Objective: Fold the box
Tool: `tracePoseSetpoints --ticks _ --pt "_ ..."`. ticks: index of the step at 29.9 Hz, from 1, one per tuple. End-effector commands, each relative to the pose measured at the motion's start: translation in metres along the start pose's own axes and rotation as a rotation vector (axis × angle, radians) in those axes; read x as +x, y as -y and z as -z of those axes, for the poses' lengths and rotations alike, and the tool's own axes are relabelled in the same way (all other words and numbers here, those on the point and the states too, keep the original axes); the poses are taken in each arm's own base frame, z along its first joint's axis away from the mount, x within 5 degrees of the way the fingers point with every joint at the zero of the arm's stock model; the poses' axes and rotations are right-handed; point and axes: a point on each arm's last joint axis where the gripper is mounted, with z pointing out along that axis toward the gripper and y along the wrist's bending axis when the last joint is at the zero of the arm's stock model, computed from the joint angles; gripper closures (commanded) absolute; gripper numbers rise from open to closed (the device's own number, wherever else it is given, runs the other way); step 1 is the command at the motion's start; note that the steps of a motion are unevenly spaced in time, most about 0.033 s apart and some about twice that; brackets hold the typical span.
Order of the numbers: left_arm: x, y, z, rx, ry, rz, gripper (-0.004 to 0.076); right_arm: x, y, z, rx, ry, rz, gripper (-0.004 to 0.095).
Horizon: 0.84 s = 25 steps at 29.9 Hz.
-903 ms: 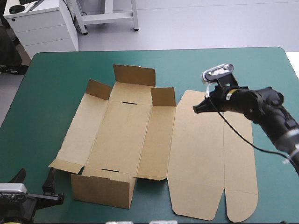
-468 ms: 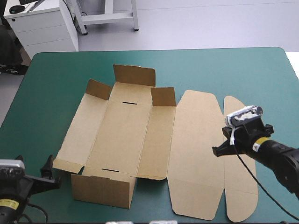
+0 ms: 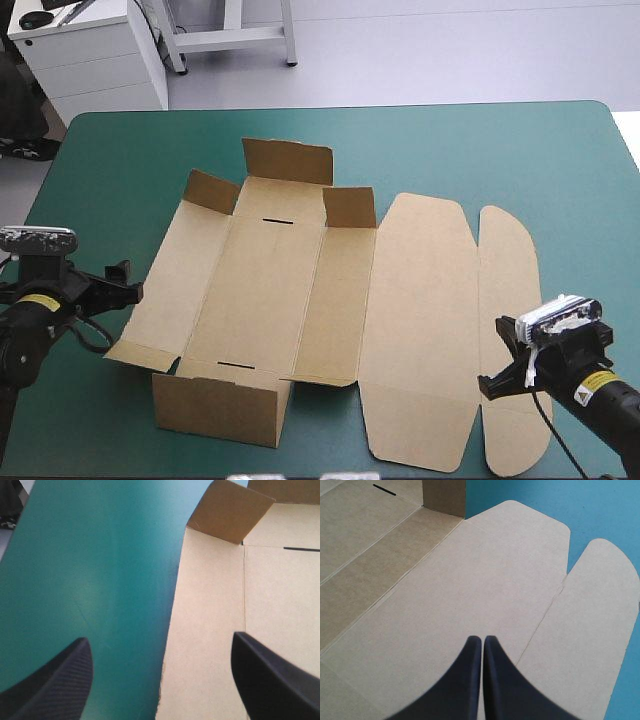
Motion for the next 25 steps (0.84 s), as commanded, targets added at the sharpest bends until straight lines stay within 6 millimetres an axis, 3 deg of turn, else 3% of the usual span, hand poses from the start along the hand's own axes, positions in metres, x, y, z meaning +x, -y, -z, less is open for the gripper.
tracePoseSetpoints --ticks 1,9,16,25 --pt "-0.019 -0.002 -0.016 0.006 0.034 0.034 0.0178 -0.007 0.0 0.007 0.011 0.095 -0.009 0.0909" --pt "0.002 -0.038 -0.078 0.023 -0.271 0.187 0.0178 0.004 -0.001 0.003 0.002 0.069 -0.024 0.0909" --pt "0.003 -0.048 -0.099 0.285 -0.308 0.238 0.0178 0.009 -0.001 0.002 -0.004 0.069 -0.037 0.0909" --pt "0.003 -0.061 -0.139 0.389 -0.514 0.209 0.0178 0.015 -0.007 0.023 -0.041 0.172 -0.082 0.0909"
